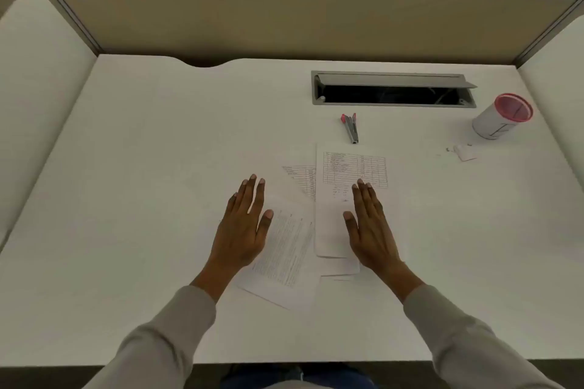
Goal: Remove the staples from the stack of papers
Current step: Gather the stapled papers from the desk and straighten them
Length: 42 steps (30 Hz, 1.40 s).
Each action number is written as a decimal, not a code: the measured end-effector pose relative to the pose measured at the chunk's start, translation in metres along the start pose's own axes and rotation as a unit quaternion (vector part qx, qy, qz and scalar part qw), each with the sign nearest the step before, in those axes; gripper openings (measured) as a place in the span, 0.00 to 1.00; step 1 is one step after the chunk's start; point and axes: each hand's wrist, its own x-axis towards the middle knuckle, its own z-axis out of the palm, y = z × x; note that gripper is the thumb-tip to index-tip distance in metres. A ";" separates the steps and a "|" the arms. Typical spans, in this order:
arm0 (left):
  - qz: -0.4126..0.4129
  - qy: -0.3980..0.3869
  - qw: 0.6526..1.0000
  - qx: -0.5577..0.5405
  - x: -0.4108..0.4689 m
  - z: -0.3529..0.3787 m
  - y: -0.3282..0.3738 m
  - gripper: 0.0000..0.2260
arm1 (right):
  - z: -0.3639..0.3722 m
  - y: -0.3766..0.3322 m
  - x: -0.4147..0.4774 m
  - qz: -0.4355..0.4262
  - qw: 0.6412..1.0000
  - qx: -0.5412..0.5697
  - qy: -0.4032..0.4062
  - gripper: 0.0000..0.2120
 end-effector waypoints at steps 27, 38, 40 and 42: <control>-0.307 -0.016 0.881 -0.358 0.099 0.062 0.116 0.33 | -0.014 0.038 0.060 0.367 0.928 0.049 0.044 0.26; -0.303 -0.034 0.879 -0.366 0.105 0.054 0.126 0.08 | -0.011 0.035 0.057 0.368 0.924 0.084 0.064 0.32; -0.304 -0.035 0.873 -0.380 0.105 0.050 0.127 0.08 | -0.014 0.036 0.057 0.375 0.918 0.098 0.078 0.33; -0.306 -0.035 0.862 -0.403 0.105 0.044 0.124 0.10 | -0.017 0.038 0.057 0.390 0.911 0.102 0.085 0.33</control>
